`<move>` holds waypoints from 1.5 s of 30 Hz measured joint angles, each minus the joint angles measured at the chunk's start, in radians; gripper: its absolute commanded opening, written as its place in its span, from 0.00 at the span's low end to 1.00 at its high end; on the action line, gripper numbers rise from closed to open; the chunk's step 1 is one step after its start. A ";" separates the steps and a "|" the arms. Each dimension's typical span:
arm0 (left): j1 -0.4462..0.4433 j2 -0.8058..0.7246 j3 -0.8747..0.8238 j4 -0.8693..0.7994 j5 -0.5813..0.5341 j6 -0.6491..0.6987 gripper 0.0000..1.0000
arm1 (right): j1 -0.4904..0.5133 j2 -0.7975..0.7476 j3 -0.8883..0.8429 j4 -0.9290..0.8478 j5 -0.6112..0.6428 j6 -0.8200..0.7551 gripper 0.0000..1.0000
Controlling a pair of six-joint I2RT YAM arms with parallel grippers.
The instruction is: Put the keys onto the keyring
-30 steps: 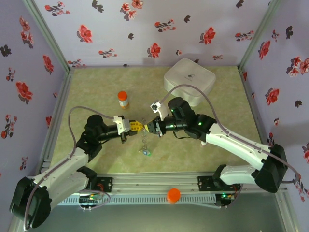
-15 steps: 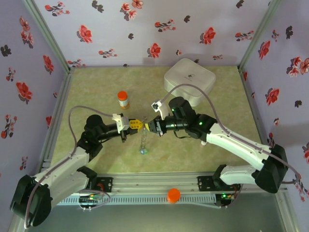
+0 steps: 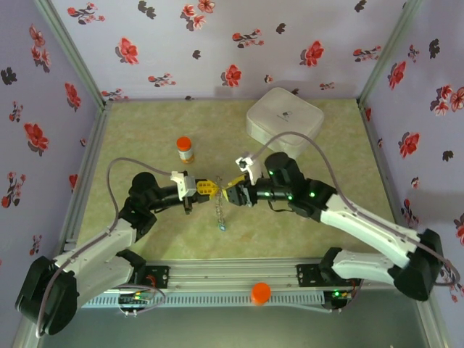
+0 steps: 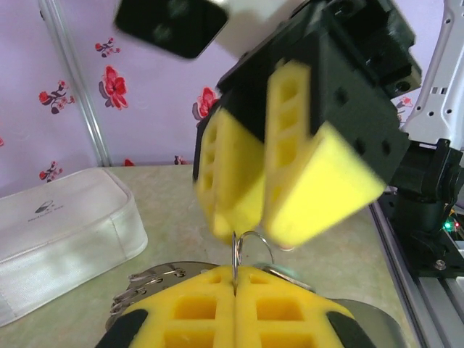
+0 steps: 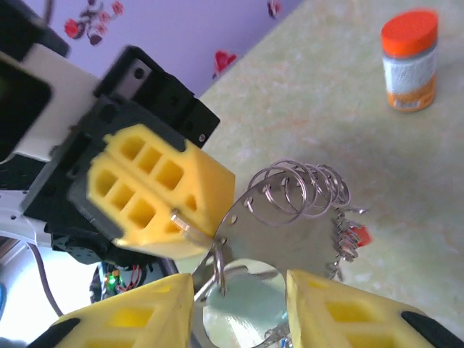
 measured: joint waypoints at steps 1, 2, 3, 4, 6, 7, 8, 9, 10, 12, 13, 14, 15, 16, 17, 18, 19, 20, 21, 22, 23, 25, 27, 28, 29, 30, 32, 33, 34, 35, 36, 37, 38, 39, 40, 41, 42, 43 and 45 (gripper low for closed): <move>0.000 0.001 0.000 0.003 0.000 0.000 0.00 | 0.003 -0.039 -0.037 0.039 0.010 -0.025 0.40; -0.001 0.002 0.000 0.007 0.002 0.001 0.00 | 0.007 -0.077 -0.074 0.079 0.024 -0.058 0.40; -0.002 0.004 0.000 0.011 0.004 0.001 0.00 | 0.014 -0.101 -0.101 0.111 0.037 -0.091 0.40; -0.003 0.005 0.000 0.013 0.004 0.002 0.00 | 0.022 -0.114 -0.119 0.142 0.045 -0.129 0.39; -0.005 0.011 0.000 0.016 0.005 0.003 0.00 | 0.040 -0.112 -0.128 0.182 0.058 -0.216 0.38; -0.005 0.015 0.000 0.017 0.005 0.003 0.00 | 0.044 -0.105 -0.127 0.196 0.061 -0.250 0.37; -0.005 0.019 0.000 0.018 0.005 0.004 0.00 | 0.047 -0.094 -0.122 0.206 0.062 -0.285 0.36; -0.005 0.021 0.000 0.018 0.005 0.004 0.00 | 0.049 -0.081 -0.116 0.211 0.063 -0.315 0.36; -0.005 0.023 0.000 0.018 0.005 0.004 0.00 | 0.049 -0.067 -0.107 0.212 0.062 -0.339 0.35; -0.005 0.026 0.000 0.018 0.005 0.004 0.00 | 0.049 -0.036 -0.089 0.217 0.061 -0.380 0.34; -0.005 0.026 0.000 0.018 0.005 0.004 0.00 | 0.050 -0.025 -0.084 0.217 0.061 -0.393 0.33; -0.006 0.026 0.000 0.018 0.005 0.004 0.00 | 0.049 -0.016 -0.080 0.217 0.061 -0.406 0.32; -0.006 0.026 0.000 0.018 0.005 0.004 0.00 | 0.049 -0.008 -0.078 0.217 0.060 -0.417 0.31; -0.007 0.026 0.000 0.018 0.005 0.004 0.00 | 0.050 -0.002 -0.078 0.217 0.060 -0.426 0.30; -0.007 0.026 0.000 0.018 0.005 0.004 0.00 | 0.049 0.003 -0.078 0.216 0.061 -0.433 0.29; -0.007 0.026 0.000 0.018 0.006 0.004 0.00 | 0.050 0.006 -0.078 0.217 0.061 -0.439 0.27; -0.007 0.026 0.000 0.018 0.006 0.004 0.00 | 0.050 0.008 -0.078 0.217 0.062 -0.449 0.26; -0.007 0.026 0.000 0.018 0.007 0.004 0.00 | 0.050 0.009 -0.078 0.217 0.065 -0.455 0.25; -0.008 0.026 0.000 0.018 0.007 0.004 0.00 | 0.050 0.009 -0.078 0.217 0.069 -0.460 0.25; -0.009 0.026 0.000 0.018 0.007 0.004 0.00 | 0.050 0.009 -0.078 0.217 0.074 -0.466 0.24; -0.009 0.026 0.000 0.018 0.007 0.004 0.00 | 0.050 0.009 -0.078 0.217 0.077 -0.473 0.24; -0.009 0.026 0.000 0.018 0.007 0.004 0.00 | 0.050 0.010 -0.078 0.217 0.080 -0.481 0.24; -0.009 0.026 0.000 0.018 0.007 0.004 0.00 | 0.051 0.013 -0.078 0.217 0.079 -0.485 0.23; -0.009 0.026 0.000 0.018 0.007 0.004 0.00 | 0.051 0.016 -0.078 0.217 0.077 -0.488 0.23; -0.010 0.026 0.000 0.018 0.007 0.004 0.00 | 0.051 0.020 -0.078 0.216 0.075 -0.491 0.23; -0.010 0.026 0.000 0.018 0.007 0.004 0.00 | 0.051 0.023 -0.078 0.217 0.072 -0.492 0.23; -0.011 0.026 0.000 0.018 0.007 0.004 0.00 | 0.051 0.027 -0.078 0.216 0.065 -0.500 0.23; -0.011 0.026 0.000 0.018 0.007 0.004 0.00 | 0.051 0.027 -0.078 0.216 0.063 -0.503 0.23; -0.011 0.026 0.000 0.018 0.007 0.004 0.00 | 0.051 0.027 -0.078 0.216 0.060 -0.508 0.22; -0.011 0.026 0.000 0.018 0.008 0.004 0.00 | 0.051 0.027 -0.078 0.216 0.056 -0.512 0.21; -0.012 0.026 0.000 0.018 0.008 0.004 0.00 | 0.051 0.028 -0.078 0.215 0.053 -0.518 0.21; -0.013 0.026 0.000 0.018 0.008 0.004 0.00 | 0.051 0.028 -0.077 0.215 0.049 -0.520 0.20; -0.013 0.026 0.000 0.018 0.008 0.004 0.00 | 0.051 0.028 -0.077 0.214 0.042 -0.527 0.20; -0.014 0.026 0.000 0.018 0.012 0.003 0.00 | 0.051 0.029 -0.076 0.212 0.033 -0.530 0.19; -0.014 0.026 0.000 0.017 0.014 0.003 0.00 | 0.051 0.031 -0.074 0.208 0.026 -0.534 0.18; -0.014 0.027 0.000 0.017 0.016 0.003 0.00 | 0.051 0.034 -0.070 0.201 0.016 -0.536 0.18; -0.014 0.028 0.000 0.017 0.019 0.002 0.00 | 0.050 0.038 -0.064 0.193 0.007 -0.537 0.16; -0.014 0.028 0.000 0.016 0.022 0.000 0.00 | 0.048 0.042 -0.057 0.184 -0.001 -0.541 0.14; -0.014 0.029 0.000 0.014 0.023 0.000 0.00 | 0.040 0.050 -0.041 0.159 -0.019 -0.547 0.12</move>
